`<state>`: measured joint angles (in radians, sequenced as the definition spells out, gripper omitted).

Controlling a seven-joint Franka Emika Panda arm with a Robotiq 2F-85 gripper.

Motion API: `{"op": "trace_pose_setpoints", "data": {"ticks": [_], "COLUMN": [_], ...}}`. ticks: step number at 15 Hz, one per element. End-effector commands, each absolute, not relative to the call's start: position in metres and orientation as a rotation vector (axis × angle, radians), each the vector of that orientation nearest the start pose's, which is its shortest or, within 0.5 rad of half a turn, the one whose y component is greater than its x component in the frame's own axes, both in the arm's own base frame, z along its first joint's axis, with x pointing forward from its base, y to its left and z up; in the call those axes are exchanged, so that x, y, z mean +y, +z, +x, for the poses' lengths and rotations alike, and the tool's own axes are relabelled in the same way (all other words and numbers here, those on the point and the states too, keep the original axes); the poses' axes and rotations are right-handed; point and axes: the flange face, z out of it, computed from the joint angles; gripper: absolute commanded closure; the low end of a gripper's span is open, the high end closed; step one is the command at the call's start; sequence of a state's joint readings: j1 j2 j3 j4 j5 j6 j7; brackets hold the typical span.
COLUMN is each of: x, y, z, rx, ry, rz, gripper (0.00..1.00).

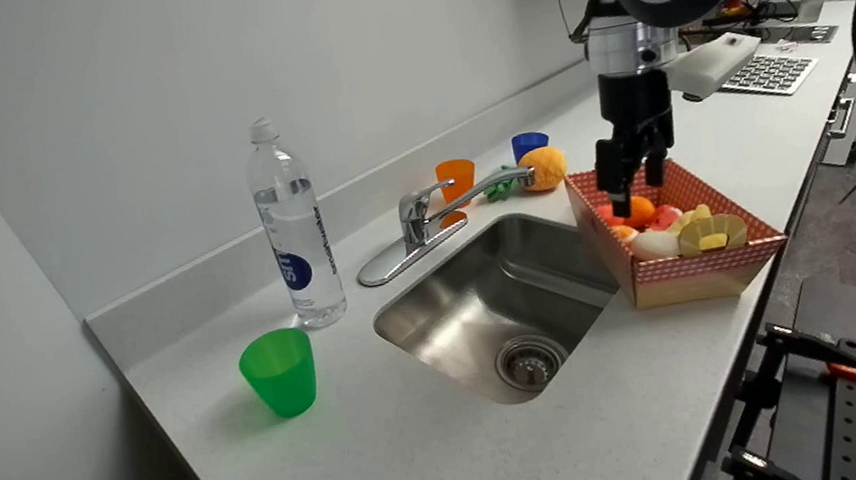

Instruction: Move the basket to the right

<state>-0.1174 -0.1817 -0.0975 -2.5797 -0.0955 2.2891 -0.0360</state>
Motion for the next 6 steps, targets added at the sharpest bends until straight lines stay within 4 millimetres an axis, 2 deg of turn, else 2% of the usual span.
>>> {"op": "trace_pose_setpoints", "data": {"ticks": [1,2,3,6], "x": [-0.064,-0.057,-0.065,-0.055], "y": [0.321,0.321,0.319,0.317], "z": [0.433,0.437,0.426,0.434], "rx": [0.043,0.014,0.074,0.037], "ry": [0.181,0.189,0.166,0.169], "rz": [-3.151,-3.148,-3.168,-3.168], "gripper": [0.0,0.0,0.0,0.0]}}
